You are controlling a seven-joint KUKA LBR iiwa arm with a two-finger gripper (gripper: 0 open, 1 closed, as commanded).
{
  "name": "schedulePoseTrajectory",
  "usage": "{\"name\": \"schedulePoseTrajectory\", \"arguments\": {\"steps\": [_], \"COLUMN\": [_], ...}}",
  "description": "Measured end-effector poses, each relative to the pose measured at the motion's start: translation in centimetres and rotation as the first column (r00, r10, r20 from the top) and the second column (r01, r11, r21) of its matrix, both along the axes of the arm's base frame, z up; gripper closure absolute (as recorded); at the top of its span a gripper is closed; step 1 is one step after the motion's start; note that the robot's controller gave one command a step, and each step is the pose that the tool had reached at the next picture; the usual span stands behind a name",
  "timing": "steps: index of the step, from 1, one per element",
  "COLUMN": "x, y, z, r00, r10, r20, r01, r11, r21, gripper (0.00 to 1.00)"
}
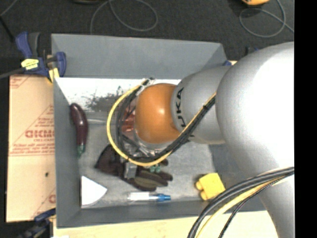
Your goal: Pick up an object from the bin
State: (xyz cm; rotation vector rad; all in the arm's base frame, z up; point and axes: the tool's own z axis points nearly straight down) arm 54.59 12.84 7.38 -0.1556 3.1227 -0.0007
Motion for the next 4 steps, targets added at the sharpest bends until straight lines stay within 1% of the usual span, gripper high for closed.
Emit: {"name": "schedulePoseTrajectory", "arguments": {"steps": [2, 3, 4], "x": [-0.1, -0.3, -0.1], "y": [0.0, -0.1, 0.0], "z": [0.4, 2.1, 3.7], "r00": [1.0, 1.0, 1.0], "r10": [-0.001, -0.001, -0.002], "r20": [-0.003, -0.008, -0.001], "r01": [0.001, 0.001, 0.002], "r11": [1.0, 1.0, 1.0], "r21": [0.0, -0.002, 0.0], "gripper": [1.0, 1.0, 1.0]}}
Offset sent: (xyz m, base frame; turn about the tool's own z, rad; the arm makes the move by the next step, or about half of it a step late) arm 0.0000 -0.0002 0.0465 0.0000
